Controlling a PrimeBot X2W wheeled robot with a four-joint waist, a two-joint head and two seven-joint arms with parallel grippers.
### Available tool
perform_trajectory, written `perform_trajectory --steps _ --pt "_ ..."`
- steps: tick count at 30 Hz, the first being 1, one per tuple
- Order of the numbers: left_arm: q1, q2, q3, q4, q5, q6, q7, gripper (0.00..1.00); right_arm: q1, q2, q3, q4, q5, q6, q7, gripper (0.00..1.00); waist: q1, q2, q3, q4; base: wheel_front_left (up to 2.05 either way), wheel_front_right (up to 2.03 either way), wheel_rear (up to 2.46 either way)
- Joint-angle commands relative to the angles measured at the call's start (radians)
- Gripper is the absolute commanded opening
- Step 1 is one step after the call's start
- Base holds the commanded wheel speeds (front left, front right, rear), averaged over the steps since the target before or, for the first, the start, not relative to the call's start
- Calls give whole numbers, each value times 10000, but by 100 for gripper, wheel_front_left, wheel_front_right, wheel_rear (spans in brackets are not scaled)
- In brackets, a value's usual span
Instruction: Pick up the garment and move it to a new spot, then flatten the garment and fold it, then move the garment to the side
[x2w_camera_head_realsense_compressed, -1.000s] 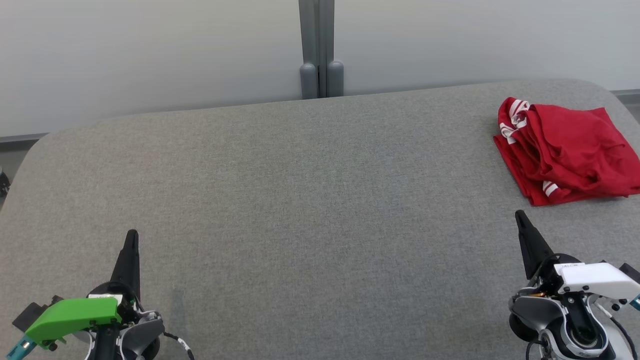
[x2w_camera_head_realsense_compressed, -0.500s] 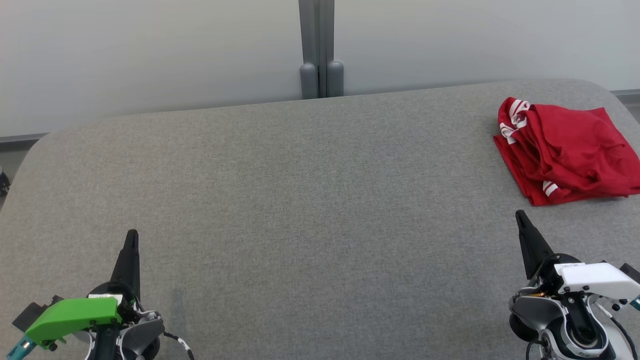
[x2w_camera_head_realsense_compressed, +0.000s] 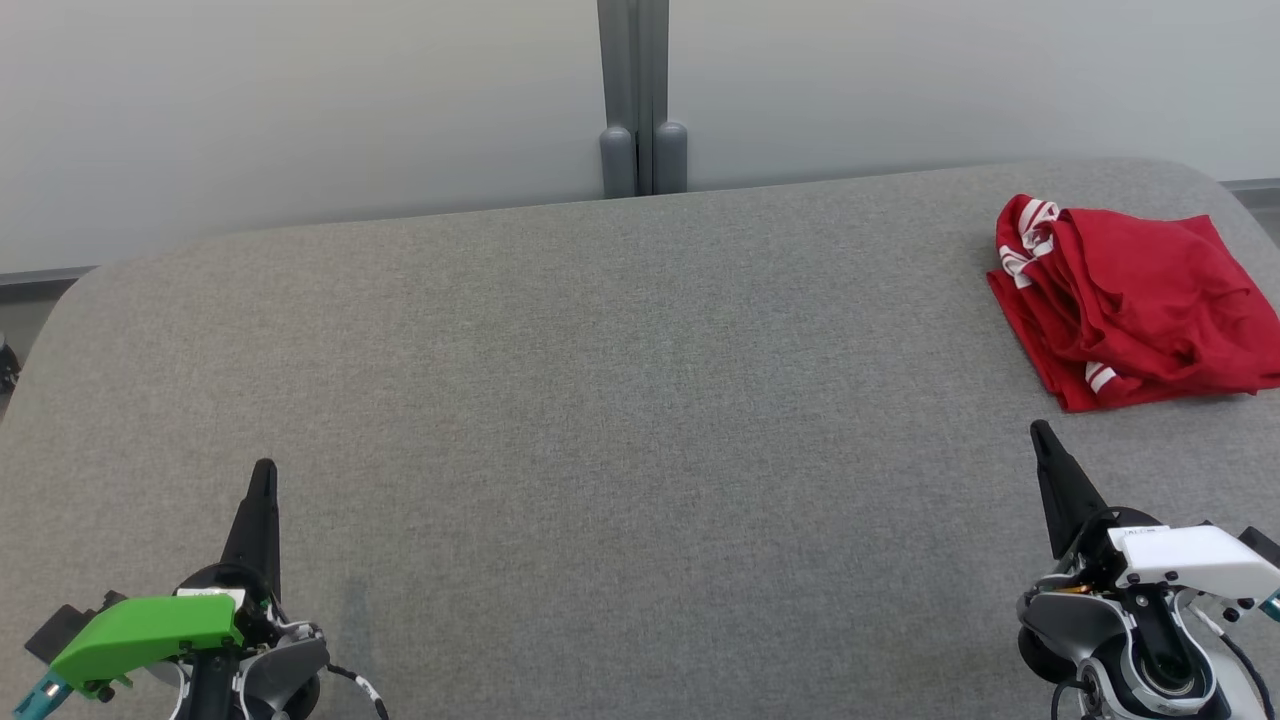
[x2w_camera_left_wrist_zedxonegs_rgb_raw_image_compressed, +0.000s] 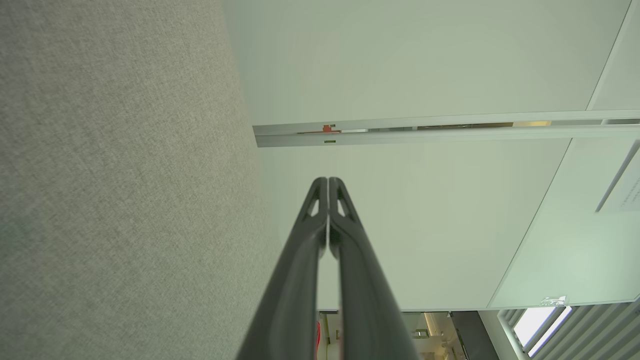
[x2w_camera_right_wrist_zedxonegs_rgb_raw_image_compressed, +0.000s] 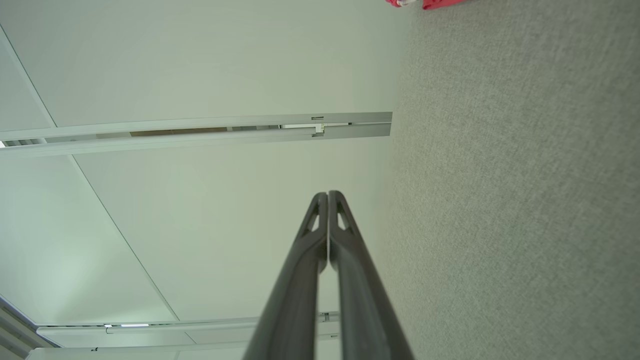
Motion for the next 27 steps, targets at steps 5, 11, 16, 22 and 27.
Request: perform_trajectory --steps 5,11,16,22,27 --pt "-110 15 12 -25 -46 -34 35 0 -75 -5 -29 14 -66 4 64 0 0 0 0 0 0 0 0" --pt "-110 15 11 -25 -47 -34 34 0 -75 -1 -35 15 -53 4 56 0 0 0 0 0 0 0 0" --pt "-110 15 10 -24 -47 -34 34 0 -76 3 -41 15 -59 4 60 0 0 0 0 0 0 0 0" --pt "-110 15 10 -24 -48 -34 33 0 -77 8 -48 14 -64 4 69 0 0 0 0 0 0 0 0" --pt "-110 15 9 -24 -49 -34 32 0 -77 11 -52 15 -68 4 75 0 0 0 0 0 0 0 0"
